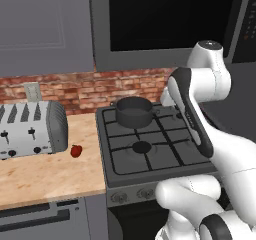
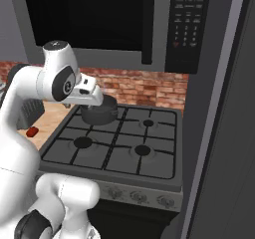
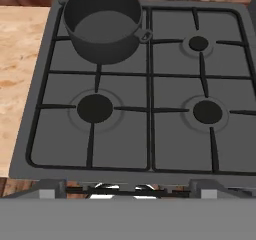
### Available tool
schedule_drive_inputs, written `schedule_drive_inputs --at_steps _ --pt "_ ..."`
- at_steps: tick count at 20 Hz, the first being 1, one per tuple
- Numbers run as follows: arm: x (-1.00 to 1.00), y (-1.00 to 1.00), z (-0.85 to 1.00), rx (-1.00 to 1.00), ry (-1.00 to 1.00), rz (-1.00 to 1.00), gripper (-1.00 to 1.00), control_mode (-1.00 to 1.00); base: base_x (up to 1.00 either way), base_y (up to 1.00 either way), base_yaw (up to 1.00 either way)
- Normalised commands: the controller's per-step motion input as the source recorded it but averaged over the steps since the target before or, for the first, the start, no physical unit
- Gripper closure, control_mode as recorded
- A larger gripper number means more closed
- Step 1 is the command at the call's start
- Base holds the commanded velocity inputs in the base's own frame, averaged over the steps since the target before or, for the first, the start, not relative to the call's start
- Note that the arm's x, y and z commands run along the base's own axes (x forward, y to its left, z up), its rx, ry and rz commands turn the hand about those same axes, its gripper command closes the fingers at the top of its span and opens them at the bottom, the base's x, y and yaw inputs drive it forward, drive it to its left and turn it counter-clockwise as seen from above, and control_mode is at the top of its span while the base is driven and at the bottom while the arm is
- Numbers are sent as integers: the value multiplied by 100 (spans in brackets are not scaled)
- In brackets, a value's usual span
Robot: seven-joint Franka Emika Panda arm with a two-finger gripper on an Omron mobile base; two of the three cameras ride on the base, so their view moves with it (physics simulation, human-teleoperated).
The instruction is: Turn on the burner for the pot on the stove. Wait thirty seconds for the pot to heat up. Then add the bell pepper to the pot.
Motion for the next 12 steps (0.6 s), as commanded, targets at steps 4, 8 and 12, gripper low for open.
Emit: schedule_drive_inputs --at_steps 4,8,12 --pt "-42 0 0 0 -3 0 -100 -100 0 0 0" --pt "-32 0 0 0 -2 0 -100 -100 0 0 0" --pt "-34 0 0 0 0 0 -100 -100 0 0 0"
